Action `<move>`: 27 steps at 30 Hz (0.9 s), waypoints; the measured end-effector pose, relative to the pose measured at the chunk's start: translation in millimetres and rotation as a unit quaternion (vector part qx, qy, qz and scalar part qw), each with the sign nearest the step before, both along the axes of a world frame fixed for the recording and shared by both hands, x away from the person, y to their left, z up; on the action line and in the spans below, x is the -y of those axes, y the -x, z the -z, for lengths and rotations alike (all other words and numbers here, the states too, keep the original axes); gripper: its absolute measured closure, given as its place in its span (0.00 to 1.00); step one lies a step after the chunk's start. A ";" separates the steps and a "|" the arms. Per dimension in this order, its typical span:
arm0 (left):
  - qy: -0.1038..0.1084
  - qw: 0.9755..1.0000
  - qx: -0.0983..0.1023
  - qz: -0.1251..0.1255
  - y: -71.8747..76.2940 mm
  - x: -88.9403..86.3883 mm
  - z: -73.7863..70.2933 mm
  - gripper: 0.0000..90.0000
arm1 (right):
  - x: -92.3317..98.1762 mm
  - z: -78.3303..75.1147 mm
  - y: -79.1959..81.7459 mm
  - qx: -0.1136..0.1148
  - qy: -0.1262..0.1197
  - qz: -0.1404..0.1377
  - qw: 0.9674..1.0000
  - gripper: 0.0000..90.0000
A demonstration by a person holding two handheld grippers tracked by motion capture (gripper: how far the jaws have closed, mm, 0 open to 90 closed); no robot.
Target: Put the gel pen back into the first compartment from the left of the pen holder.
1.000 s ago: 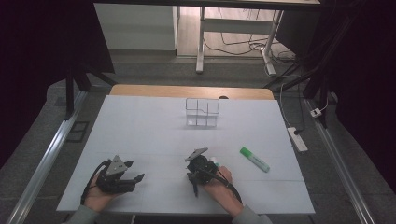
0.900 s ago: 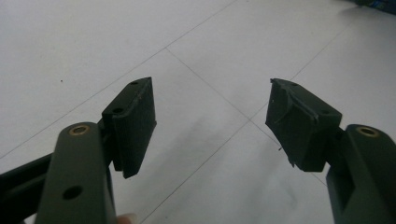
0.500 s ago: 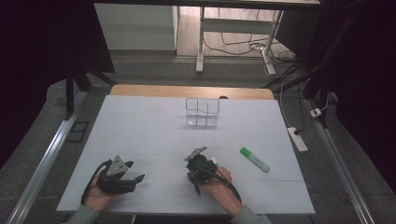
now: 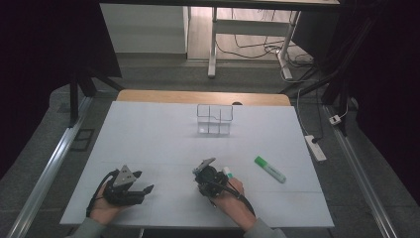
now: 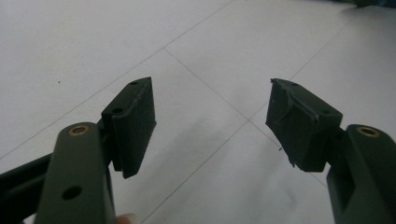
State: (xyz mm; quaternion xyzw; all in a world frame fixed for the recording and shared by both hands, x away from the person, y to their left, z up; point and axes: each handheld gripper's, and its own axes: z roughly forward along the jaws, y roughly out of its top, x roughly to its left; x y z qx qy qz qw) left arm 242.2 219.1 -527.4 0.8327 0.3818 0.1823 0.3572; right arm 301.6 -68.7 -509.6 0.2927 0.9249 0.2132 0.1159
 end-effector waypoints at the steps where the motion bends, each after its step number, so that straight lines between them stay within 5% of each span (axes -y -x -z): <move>1: 0.000 1.000 0.000 0.000 0.1 0.0 0.0 0.35 | 0.3 0.0 -0.5 -0.003 -0.001 -0.001 1.000 0.83; 5: 0.000 1.000 0.001 0.001 0.2 -0.3 0.0 0.35 | 1.0 -1.2 0.0 -0.026 0.001 -0.008 1.000 0.89; 8: 0.001 1.000 0.000 -0.001 0.0 -0.7 0.1 0.35 | -0.5 -1.2 2.6 -0.014 0.018 -0.020 1.000 0.89; 14: 0.000 1.000 0.002 0.000 0.4 -0.2 -0.3 0.35 | 1.4 -0.7 1.2 -0.017 0.010 -0.025 0.999 0.89; 18: 0.001 1.000 0.002 -0.001 -0.2 -1.3 -0.3 0.35 | 6.5 -3.9 -1.7 -0.040 -0.040 -0.026 0.998 0.89; 27: 0.002 1.000 0.004 -0.001 0.5 -1.2 -0.8 0.35 | 19.1 -30.2 -2.9 -0.012 -0.102 -0.033 0.994 0.89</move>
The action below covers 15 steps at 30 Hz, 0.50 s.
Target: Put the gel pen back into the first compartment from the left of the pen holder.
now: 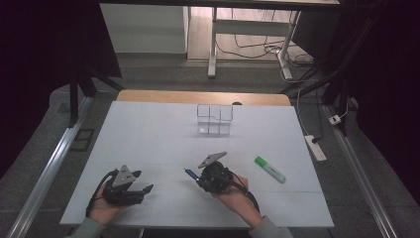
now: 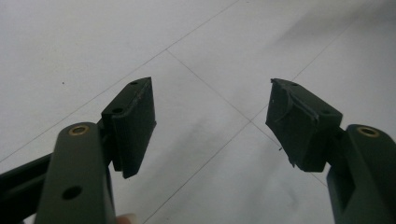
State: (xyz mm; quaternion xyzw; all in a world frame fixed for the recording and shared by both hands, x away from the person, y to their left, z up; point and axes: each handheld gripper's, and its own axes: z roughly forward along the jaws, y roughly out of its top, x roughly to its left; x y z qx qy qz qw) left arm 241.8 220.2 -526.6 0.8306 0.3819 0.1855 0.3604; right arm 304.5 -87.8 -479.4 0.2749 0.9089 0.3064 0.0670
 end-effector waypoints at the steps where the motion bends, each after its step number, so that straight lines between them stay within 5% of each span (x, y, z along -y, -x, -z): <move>1: -0.001 1.000 0.001 0.000 -0.1 -0.1 -0.1 0.35 | 3.0 -4.0 -0.6 0.003 -0.009 0.002 1.000 0.89; 7: 0.000 1.000 0.002 0.000 -0.3 0.5 0.0 0.35 | 24.3 -28.6 -4.5 0.022 -0.049 0.014 0.998 0.89; 15: 0.002 1.000 0.008 -0.001 0.2 0.9 -1.4 0.35 | 50.3 -41.0 -11.2 0.034 -0.064 0.019 0.997 0.89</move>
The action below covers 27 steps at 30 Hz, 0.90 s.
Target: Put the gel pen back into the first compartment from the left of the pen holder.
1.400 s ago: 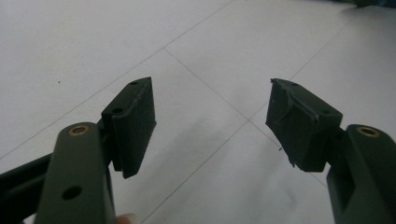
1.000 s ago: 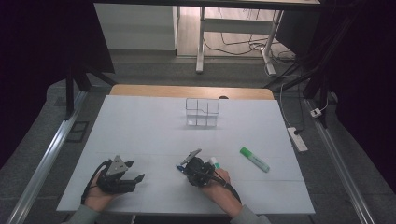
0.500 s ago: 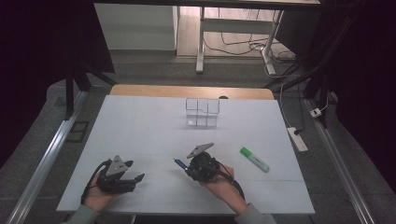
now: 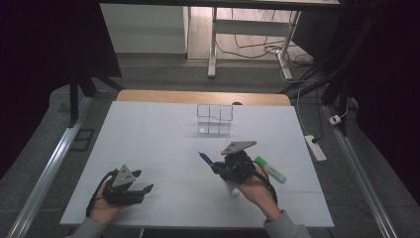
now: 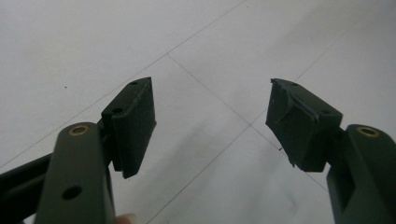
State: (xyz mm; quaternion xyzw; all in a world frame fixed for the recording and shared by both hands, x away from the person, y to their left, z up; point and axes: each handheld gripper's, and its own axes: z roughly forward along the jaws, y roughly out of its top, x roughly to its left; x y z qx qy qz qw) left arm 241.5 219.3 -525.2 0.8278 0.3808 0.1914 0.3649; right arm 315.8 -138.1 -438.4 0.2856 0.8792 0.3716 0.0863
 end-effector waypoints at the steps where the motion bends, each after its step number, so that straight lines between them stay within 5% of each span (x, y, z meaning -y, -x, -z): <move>1: 0.000 1.000 0.000 0.001 0.0 0.0 -0.2 0.35 | 2.4 -0.3 -0.9 0.000 0.001 0.000 1.000 0.89; 13: -0.013 0.999 0.030 0.028 4.3 12.0 -12.9 0.36 | 14.8 4.7 -8.4 -0.005 0.022 -0.012 1.000 0.89; 27: -0.028 0.994 0.059 0.088 3.0 46.2 -37.4 0.38 | 11.0 12.2 -9.9 -0.016 0.032 -0.045 0.998 0.89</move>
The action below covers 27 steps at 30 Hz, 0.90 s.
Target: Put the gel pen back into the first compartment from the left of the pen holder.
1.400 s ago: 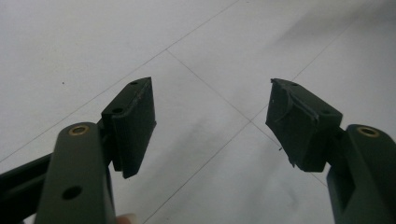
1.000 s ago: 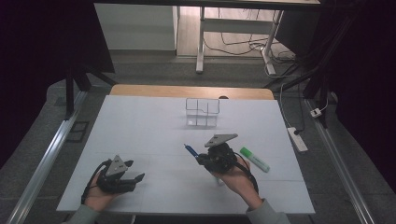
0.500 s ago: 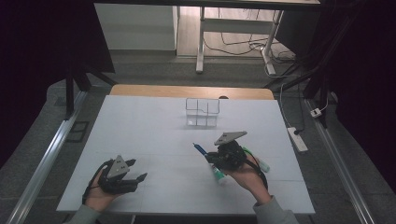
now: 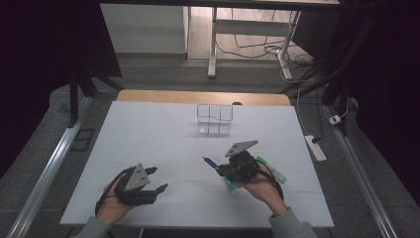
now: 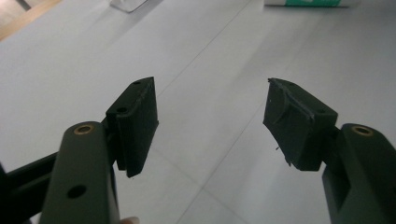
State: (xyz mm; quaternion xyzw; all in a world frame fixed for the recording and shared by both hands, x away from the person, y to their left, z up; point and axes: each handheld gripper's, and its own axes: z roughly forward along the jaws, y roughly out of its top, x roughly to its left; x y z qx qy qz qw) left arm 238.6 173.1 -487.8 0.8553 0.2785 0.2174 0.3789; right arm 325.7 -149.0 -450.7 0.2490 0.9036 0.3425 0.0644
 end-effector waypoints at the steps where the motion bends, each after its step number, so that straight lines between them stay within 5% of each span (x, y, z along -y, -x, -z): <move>1: -0.001 1.000 0.002 0.003 -0.5 2.7 -1.4 0.38 | -0.5 0.3 0.0 0.000 0.000 -0.001 1.000 0.89; 15: -0.030 0.998 0.023 0.043 -9.5 36.2 -11.9 0.36 | -6.3 5.4 -0.1 -0.021 -0.001 -0.016 1.000 0.89; 27: -0.039 0.998 0.018 0.052 -20.6 48.7 -12.0 0.34 | -12.6 10.2 0.7 -0.039 0.003 -0.027 0.999 0.89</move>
